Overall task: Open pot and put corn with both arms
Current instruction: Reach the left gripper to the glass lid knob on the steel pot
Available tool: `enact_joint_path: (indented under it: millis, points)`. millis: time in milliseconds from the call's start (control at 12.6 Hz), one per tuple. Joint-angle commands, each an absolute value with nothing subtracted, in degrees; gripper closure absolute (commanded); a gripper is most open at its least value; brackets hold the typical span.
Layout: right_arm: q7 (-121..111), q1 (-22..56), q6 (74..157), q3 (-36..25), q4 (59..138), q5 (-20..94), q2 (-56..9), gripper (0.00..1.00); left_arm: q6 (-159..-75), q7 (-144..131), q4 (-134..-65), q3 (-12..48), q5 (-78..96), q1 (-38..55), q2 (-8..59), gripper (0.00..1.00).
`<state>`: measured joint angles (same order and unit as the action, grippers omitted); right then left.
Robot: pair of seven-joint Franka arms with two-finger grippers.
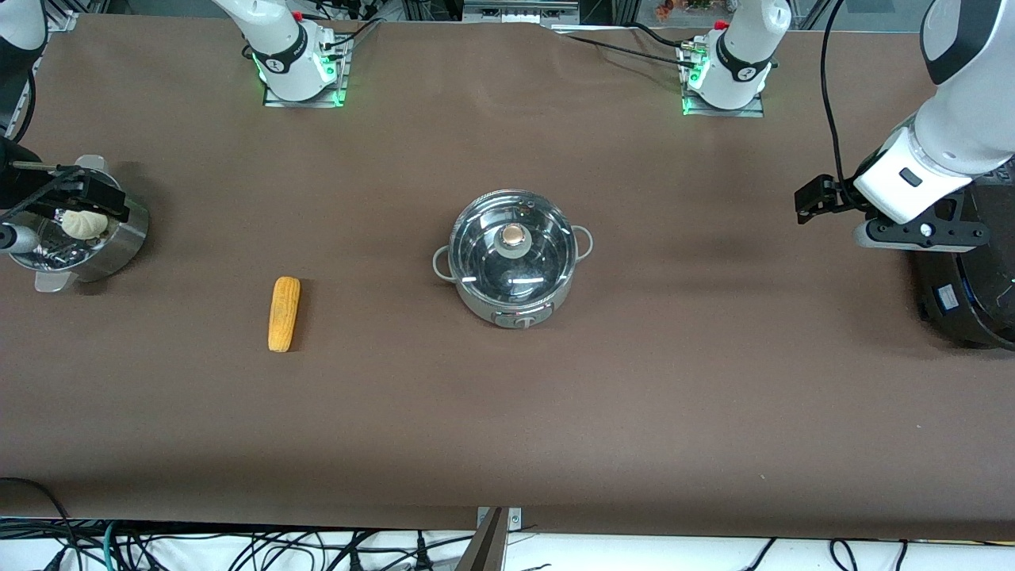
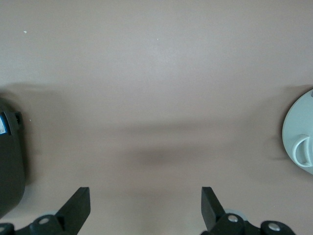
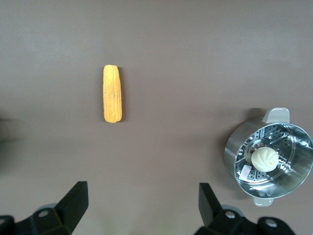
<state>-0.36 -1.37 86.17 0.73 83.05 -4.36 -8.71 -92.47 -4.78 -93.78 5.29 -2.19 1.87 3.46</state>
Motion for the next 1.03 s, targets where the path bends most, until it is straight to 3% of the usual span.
enact_joint_path:
  millis: [0,557,955]
  points:
    - [-1.1,-1.8,86.0,0.7,81.6,-3.3,-9.5,0.0,-91.4,-5.2,-92.9,5.7,-2.5,1.2,3.0,0.0]
    - [-0.9,-1.8,86.1,0.7,81.5,-3.3,-9.5,0.0,-91.6,-6.3,-91.2,8.8,0.2,4.3,4.8,0.0]
    - [-0.9,-1.8,86.0,0.6,81.5,-3.3,-9.5,0.0,-92.4,-32.9,-74.2,10.6,2.4,22.2,22.8,0.0]
